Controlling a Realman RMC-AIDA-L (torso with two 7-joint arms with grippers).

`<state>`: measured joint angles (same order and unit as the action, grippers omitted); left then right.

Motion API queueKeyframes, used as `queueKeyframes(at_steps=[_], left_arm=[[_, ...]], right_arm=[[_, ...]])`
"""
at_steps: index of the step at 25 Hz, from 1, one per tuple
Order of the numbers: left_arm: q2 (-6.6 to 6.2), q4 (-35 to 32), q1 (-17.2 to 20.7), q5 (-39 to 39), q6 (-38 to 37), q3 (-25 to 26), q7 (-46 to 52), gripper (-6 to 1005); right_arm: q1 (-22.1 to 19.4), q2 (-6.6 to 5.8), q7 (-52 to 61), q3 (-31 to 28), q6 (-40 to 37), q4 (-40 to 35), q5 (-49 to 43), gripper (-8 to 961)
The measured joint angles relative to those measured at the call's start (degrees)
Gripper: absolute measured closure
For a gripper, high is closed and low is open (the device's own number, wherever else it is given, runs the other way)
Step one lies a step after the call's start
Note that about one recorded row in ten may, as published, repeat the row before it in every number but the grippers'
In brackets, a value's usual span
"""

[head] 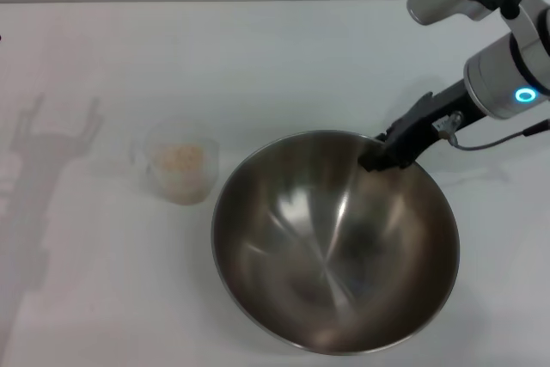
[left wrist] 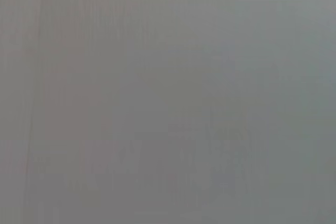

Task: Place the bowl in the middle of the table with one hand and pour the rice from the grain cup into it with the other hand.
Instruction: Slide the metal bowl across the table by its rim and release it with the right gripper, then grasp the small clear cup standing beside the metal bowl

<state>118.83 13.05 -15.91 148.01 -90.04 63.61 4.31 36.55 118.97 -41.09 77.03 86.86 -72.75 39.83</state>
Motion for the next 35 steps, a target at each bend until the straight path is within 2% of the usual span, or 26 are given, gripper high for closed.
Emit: queueKeyframes(at_steps=[2,8,9,10,11,13,17,18,19,20,21,22,23,24,25,26,27,28,29,30,31,32,33,34,35], left_arm=[[0.0,-0.1,0.0,0.0,-0.2,0.0,0.0,186],[-0.03,-0.4,0.6,0.0,-0.8,0.1,0.0,186],[-0.03,-0.4,0.6,0.0,-0.8,0.1,0.0,186],[-0.07,-0.4,0.7,0.0,-0.8,0.1,0.0,186],[-0.07,-0.4,0.7,0.0,-0.8,0.1,0.0,186],[-0.08,-0.5,0.9,0.0,-0.9,0.2,0.0,186],[-0.09,-0.5,1.2,0.0,-1.4,0.2,0.0,186],[-0.09,-0.4,1.2,-0.1,-1.7,0.2,0.0,186],[-0.09,-0.4,1.2,-0.1,-1.7,0.2,0.0,186],[-0.09,-0.4,1.3,-0.1,-1.9,0.2,0.0,186],[-0.1,-0.4,1.3,-0.4,-1.9,0.2,0.0,186],[-0.1,-0.4,1.3,-0.4,-1.9,0.2,0.0,186],[-0.1,-0.4,1.3,-0.5,-1.9,0.3,0.0,186],[-0.1,-0.4,1.3,-0.5,-1.9,0.3,0.0,186],[-0.1,-0.3,1.3,-0.6,-1.9,0.3,0.0,186],[-0.09,-0.2,1.2,-0.6,-1.9,0.4,0.0,186],[-0.09,-0.1,1.2,-0.6,-1.9,0.4,0.0,186],[-0.09,-0.1,1.2,-0.6,-1.9,0.5,0.0,186],[-0.09,-0.1,1.2,-0.6,-1.9,0.5,0.0,186],[-0.09,0.0,1.2,-0.6,-1.9,0.6,0.1,186],[-0.09,0.0,1.2,-0.6,-1.9,0.7,0.1,186],[-0.09,0.1,1.2,-0.6,-1.9,0.7,0.3,186],[-0.09,0.1,1.2,-0.6,-1.9,0.8,0.5,186],[-0.09,0.1,1.2,-0.6,-1.9,0.8,0.6,186],[-0.08,0.1,1.2,-0.6,-1.9,0.8,0.7,186]], right_arm=[[-0.2,0.03,0.0,0.1,0.0,-1.1,0.0,789],[-2.1,0.18,-2.2,-0.3,-2.8,-9.3,1.5,543],[-2.1,0.18,-2.2,-0.3,-2.8,-9.3,1.5,534],[-2.8,0.18,-3.2,-0.3,-6.3,-10.8,1.6,525],[-2.8,0.18,-3.2,-0.3,-6.3,-10.8,1.6,517],[-4.7,0.25,-4.9,0.7,-12.9,-12.7,1.0,499],[-10.5,0.48,-9.6,4.4,-30.4,-14.3,0.1,504],[-14.0,0.6,-11.8,6.9,-42.0,-14.3,0.2,505],[-14.0,0.6,-11.8,6.9,-42.0,-14.3,0.2,506],[-15.9,0.7,-12.5,8.6,-48.0,-14.2,0.2,507],[-19.0,0.82,-13.4,12.0,-59.8,-13.4,0.3,509],[-19.0,0.82,-13.4,12.0,-59.8,-13.4,0.3,510],[-21.3,0.87,-14.0,15.6,-72.6,-11.0,0.3,511],[-21.3,0.87,-14.0,15.6,-72.6,-11.0,0.3,511],[-22.0,0.88,-14.1,17.4,-78.6,-9.4,0.3,511],[-23.1,0.86,-14.2,21.7,-92.6,-4.7,0.2,511],[-23.3,0.78,-13.9,24.4,-100.8,-1.5,0.2,511],[-23.3,0.71,-13.6,26.6,-107.6,1.0,0.2,512],[-23.3,0.71,-13.6,26.6,-107.6,1.0,0.2,512],[-23.1,0.63,-11.5,31.6,-123.5,7.1,0.3,512],[-23.1,0.63,-11.5,31.6,-123.5,7.1,0.3,512],[-22.8,0.62,-9.8,33.8,-129.9,10.1,0.2,512],[-22.3,0.63,-3.7,36.6,-140.4,15.8,0.2,512],[-22.3,0.63,-3.7,36.6,-140.4,15.8,0.2,512],[-22.0,0.61,0.9,37.5,-145.5,19.1,0.0,512]])
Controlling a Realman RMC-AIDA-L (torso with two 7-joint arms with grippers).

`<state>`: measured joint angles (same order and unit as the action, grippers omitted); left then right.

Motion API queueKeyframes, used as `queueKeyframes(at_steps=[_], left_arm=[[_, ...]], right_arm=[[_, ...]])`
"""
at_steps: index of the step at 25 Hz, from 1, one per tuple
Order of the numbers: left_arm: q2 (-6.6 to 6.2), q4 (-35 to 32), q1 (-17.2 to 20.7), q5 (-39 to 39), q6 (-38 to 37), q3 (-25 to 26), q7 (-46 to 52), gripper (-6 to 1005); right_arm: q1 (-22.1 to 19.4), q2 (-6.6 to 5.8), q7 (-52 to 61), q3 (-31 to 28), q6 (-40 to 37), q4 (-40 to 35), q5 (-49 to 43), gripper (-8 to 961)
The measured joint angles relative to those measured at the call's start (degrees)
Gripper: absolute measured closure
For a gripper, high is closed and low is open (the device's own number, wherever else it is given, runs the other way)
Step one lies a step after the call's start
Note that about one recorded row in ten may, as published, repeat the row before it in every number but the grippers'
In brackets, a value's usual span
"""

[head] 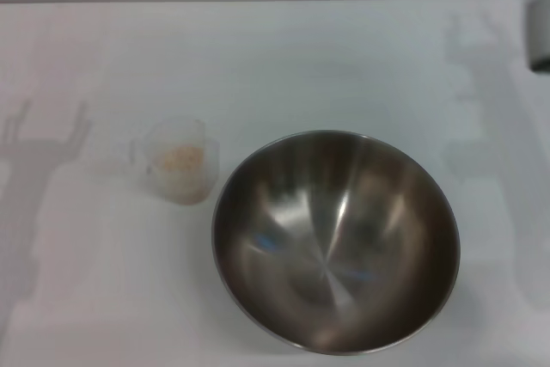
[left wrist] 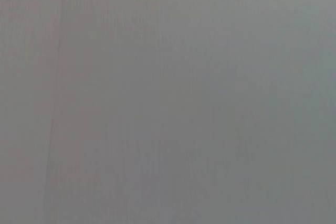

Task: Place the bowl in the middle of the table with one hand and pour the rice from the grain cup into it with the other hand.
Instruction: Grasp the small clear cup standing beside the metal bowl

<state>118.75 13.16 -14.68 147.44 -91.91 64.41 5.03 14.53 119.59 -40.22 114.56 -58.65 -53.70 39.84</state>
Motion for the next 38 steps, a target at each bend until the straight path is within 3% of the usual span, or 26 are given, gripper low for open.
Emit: queueKeyframes(at_steps=[2,3,4,6,8,13,19,23,38], left_arm=[[0.06,-0.2,0.0,0.0,0.0,-0.1,0.1,186],[0.1,-0.5,0.3,0.3,0.0,-0.6,0.1,186],[0.1,-0.5,0.3,0.3,0.0,-0.6,0.1,186],[0.14,-0.5,0.8,0.5,0.1,-1.3,0.1,186],[0.21,-0.5,2.0,0.5,0.2,-3.8,0.1,186],[-0.02,-0.6,4.7,0.6,0.2,-10.8,0.1,186],[0.12,-1.2,5.9,0.5,3.2,-16.9,0.1,186],[0.15,-0.7,5.7,0.5,10.3,-20.6,1.5,186],[0.26,-0.5,3.8,0.6,18.3,-23.8,3.0,185]], right_arm=[[0.4,-0.14,9.8,0.2,-5.2,5.7,-0.1,512],[1.1,-0.41,22.1,-0.5,-7.4,11.8,-0.2,512],[1.1,-0.41,22.1,-0.5,-7.4,11.8,-0.2,512],[2.3,-0.74,33.6,-1.5,-8.4,18.0,-0.3,511],[5.6,-1.51,51.2,-2.1,-10.5,29.8,-0.4,511],[9.0,-2.39,65.8,-1.7,-14.1,42.3,-2.7,511],[10.4,-2.98,66.4,-2.2,-13.5,44.0,-4.3,511],[12.3,-3.47,66.5,-3.4,-12.7,44.4,-4.2,511],[13.2,-3.66,66.3,-4.6,-12.3,44.5,-4.5,510]])
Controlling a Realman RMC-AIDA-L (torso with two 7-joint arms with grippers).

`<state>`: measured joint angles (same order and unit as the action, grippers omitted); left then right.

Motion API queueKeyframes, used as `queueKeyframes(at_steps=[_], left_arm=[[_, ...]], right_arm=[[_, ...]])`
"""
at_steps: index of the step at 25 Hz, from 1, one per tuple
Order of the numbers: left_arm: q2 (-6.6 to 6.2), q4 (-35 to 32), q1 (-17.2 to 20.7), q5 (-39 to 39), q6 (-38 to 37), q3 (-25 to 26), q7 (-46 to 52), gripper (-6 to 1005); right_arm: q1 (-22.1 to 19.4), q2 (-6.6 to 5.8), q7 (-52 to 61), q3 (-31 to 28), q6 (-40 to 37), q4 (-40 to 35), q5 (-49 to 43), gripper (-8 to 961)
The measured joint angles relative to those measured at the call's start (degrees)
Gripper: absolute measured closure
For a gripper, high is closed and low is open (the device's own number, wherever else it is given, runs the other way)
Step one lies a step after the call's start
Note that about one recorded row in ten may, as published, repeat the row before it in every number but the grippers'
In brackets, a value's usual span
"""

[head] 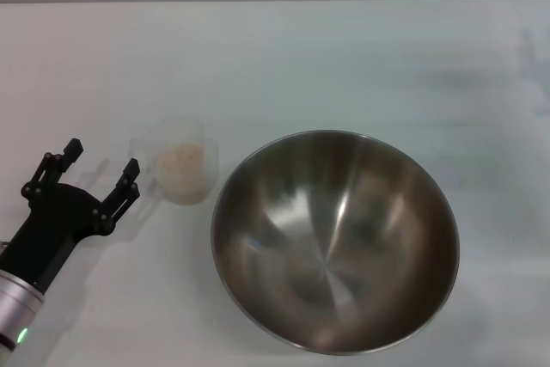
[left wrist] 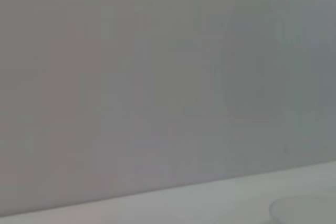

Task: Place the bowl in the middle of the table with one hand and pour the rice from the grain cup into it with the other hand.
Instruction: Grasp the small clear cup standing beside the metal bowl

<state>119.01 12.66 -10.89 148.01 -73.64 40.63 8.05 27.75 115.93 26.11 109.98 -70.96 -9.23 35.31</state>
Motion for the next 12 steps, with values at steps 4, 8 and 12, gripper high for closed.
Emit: queueKeyframes(at_steps=[4,8,12], left_arm=[[-0.05,0.0,-0.7,0.0,1.8,0.0,-0.1,193],[-0.09,-0.2,-1.5,-0.2,2.9,0.0,-0.3,208],[-0.09,-0.3,-2.0,-0.3,3.3,0.3,-0.3,224]], right_arm=[[0.0,0.0,0.0,0.0,0.0,0.0,0.0,509],[-0.2,0.0,0.0,0.0,-0.3,0.1,-0.1,509],[-0.3,0.02,0.0,0.0,-0.1,0.2,-0.1,509]])
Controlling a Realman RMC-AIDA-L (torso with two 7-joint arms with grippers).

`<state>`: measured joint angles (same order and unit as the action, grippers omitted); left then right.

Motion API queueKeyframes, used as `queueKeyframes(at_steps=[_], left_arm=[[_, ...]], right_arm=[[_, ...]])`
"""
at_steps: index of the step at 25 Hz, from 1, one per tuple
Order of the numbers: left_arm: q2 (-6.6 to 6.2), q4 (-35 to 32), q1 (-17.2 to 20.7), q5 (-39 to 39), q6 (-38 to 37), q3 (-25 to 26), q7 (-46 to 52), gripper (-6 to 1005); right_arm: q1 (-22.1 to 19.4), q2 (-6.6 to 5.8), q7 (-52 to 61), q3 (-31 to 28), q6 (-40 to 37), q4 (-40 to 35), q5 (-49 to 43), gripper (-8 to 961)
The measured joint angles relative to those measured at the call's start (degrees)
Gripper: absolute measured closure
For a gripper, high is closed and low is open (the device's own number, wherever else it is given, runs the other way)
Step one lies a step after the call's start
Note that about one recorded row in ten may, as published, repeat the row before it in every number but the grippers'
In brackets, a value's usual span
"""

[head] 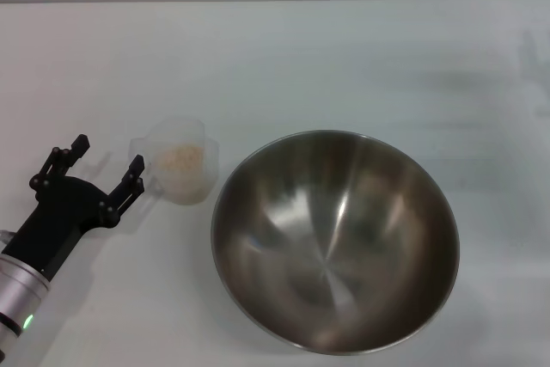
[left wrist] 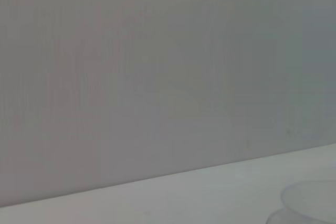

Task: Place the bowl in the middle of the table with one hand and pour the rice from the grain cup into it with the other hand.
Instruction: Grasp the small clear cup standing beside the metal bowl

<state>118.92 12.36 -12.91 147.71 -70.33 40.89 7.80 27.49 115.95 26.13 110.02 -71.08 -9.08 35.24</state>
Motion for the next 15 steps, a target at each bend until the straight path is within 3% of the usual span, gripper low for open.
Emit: queueKeyframes(at_steps=[15], left_arm=[[0.11,0.3,-2.8,-0.3,4.0,2.8,-0.1,283]], right_arm=[[-0.2,0.15,0.0,0.1,0.0,0.0,-0.1,508]])
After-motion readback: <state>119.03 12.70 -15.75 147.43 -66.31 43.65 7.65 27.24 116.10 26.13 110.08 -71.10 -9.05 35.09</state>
